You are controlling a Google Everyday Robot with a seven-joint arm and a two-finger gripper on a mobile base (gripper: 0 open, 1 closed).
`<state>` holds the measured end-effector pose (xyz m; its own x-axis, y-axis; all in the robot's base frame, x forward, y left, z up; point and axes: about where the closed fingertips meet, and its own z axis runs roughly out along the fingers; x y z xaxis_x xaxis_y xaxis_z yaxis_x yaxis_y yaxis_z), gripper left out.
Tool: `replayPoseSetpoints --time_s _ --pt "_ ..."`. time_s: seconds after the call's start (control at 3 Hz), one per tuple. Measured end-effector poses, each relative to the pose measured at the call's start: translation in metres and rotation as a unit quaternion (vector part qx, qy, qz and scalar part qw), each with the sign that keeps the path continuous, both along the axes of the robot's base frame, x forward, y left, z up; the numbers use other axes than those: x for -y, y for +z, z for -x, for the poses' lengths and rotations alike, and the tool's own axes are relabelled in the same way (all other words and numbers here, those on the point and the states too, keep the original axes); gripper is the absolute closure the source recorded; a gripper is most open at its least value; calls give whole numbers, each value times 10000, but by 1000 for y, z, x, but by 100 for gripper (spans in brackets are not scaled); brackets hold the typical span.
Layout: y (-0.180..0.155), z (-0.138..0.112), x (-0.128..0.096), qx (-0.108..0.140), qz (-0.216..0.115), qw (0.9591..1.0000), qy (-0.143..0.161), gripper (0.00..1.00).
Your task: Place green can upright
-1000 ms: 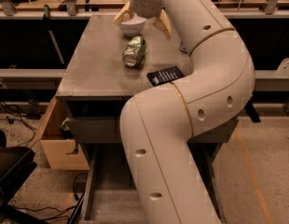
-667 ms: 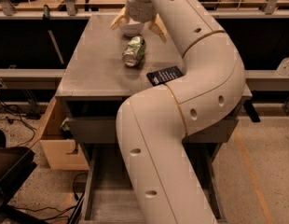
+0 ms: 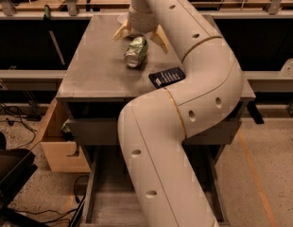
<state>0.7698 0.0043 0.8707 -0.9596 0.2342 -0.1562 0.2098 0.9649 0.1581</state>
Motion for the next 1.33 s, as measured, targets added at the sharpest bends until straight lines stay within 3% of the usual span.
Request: replayPoseSetpoints --time_s 1.0,1.33 --pt "-23 -3 0 -177 38 9998 -69 0" --pt "-28 -11 -4 -75 152 9999 29 25"
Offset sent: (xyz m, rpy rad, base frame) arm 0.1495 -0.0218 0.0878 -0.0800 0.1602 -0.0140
